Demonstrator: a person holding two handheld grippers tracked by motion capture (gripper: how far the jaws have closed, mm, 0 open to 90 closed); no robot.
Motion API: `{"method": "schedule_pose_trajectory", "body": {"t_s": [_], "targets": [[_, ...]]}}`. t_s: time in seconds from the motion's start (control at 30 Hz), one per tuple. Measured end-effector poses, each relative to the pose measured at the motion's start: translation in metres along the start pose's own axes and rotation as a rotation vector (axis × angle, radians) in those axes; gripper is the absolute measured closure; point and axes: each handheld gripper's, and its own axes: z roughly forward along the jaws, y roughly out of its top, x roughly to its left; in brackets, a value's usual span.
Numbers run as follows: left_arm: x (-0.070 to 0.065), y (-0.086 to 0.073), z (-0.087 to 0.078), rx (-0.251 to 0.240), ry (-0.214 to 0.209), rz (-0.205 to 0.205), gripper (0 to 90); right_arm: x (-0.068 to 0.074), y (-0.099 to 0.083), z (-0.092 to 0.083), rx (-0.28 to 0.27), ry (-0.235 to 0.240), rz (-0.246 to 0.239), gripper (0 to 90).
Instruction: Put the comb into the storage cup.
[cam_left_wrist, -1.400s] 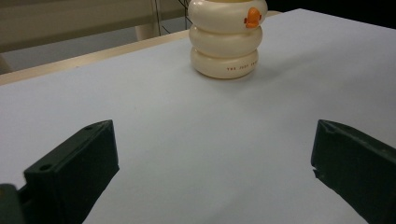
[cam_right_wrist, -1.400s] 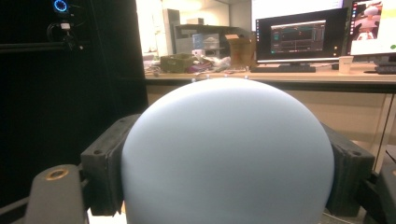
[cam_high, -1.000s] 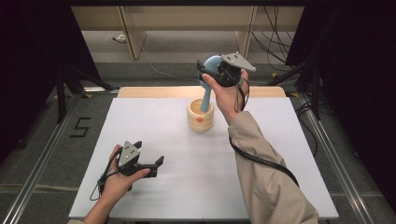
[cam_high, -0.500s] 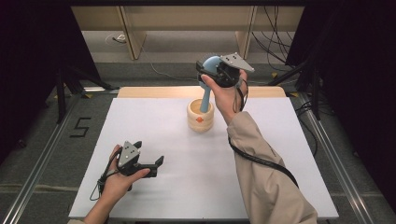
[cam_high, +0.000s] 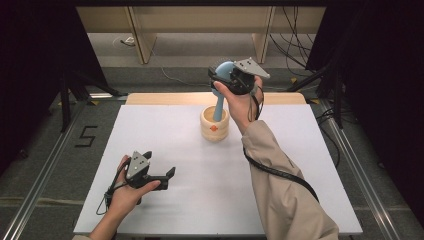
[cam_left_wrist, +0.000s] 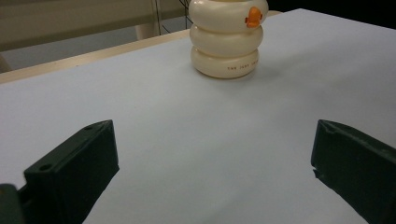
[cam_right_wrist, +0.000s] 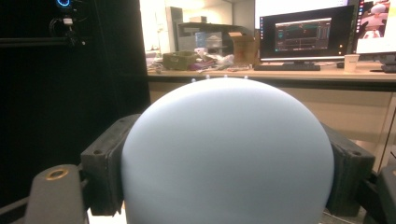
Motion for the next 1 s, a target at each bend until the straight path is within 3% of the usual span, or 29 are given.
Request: {"method": "schedule_pose_trajectory", "body": {"t_s": [1.0], "targets": [[-0.0001, 0.0, 0.0003, 0.0, -0.002, 0.0, 0.2, 0.0009, -0.0079, 0.0048, 0.012, -0.001, -0.007, 20.3]]}}
